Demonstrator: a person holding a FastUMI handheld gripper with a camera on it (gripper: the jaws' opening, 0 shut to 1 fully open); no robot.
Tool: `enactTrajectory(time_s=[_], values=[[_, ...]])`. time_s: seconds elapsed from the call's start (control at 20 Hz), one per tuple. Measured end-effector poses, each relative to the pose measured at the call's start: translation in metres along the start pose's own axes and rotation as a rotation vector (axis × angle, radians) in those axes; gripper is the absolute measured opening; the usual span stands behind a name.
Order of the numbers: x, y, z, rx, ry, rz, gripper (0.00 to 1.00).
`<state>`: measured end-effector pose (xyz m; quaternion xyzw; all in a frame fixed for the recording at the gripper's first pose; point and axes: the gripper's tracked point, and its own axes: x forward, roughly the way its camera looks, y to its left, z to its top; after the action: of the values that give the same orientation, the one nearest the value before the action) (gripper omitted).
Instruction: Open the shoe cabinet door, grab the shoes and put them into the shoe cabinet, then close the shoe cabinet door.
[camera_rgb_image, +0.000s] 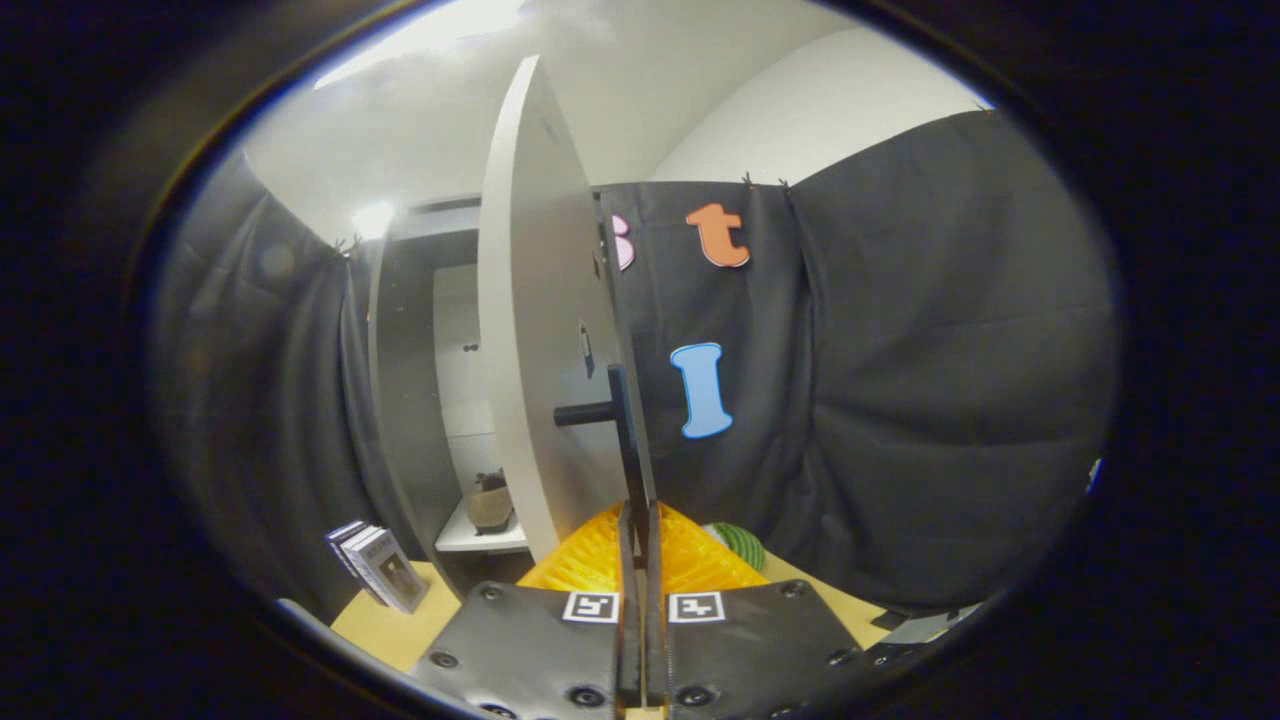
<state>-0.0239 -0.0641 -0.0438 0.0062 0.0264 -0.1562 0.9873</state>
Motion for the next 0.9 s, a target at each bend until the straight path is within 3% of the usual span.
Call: enactTrajectory(time_s=[0.9], values=[[-0.006, -0.039, 0.007, -0.006, -0.037, -0.135, 0.02]])
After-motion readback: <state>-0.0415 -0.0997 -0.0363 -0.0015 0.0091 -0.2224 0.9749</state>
